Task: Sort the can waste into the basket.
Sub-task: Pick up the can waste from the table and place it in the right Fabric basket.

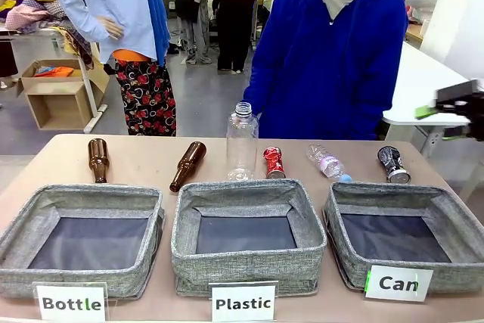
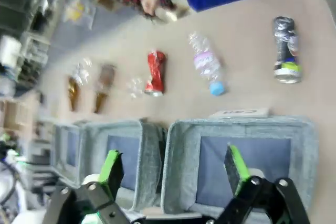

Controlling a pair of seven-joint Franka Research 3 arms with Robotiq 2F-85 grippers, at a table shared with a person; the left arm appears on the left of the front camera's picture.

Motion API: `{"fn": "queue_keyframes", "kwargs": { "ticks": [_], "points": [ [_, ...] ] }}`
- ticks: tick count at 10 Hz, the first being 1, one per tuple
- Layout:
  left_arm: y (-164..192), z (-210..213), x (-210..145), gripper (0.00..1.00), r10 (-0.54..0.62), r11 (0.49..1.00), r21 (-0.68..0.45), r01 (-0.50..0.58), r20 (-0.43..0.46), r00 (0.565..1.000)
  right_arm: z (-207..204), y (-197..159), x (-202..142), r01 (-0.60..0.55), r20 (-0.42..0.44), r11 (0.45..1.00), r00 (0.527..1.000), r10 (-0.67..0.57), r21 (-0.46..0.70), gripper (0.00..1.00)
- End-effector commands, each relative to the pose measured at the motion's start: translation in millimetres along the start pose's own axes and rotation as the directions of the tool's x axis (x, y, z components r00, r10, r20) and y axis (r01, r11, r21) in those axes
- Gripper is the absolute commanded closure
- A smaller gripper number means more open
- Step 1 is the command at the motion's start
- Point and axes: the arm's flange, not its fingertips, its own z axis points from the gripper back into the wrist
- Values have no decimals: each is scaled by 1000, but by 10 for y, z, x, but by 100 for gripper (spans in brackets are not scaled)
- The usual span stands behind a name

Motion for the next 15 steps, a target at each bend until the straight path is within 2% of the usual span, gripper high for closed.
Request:
{"fn": "queue_keyframes", "kwargs": {
  "ticks": [1,3,5,8,10,11,12,15],
  "points": [
    [13,-1,25,0,-11,1000,-24,11,17,1000,-373,327,187,-97,-93,988,992,86,-120,0],
    [13,-1,25,0,-11,1000,-24,11,17,1000,-798,701,277,-209,-166,961,970,180,-179,0],
    [13,-1,25,0,-11,1000,-24,11,17,1000,-1230,964,324,-288,-265,941,935,236,-180,0],
    [13,-1,25,0,-11,1000,-24,11,17,1000,-1832,1168,274,-334,-308,930,910,276,-156,0],
    [13,-1,25,0,-11,1000,-24,11,17,1000,-2208,1205,258,-360,-335,912,899,283,-197,0],
    [13,-1,25,0,-11,1000,-24,11,17,1000,-2114,1237,225,-339,-282,914,920,273,-220,0],
    [13,-1,25,0,-11,1000,-24,11,17,1000,-2064,1137,172,-365,-344,921,890,300,-140,0],
    [13,-1,25,0,-11,1000,-24,11,17,1000,-2302,1154,187,-376,-335,904,895,296,-204,0]
  ]
}}
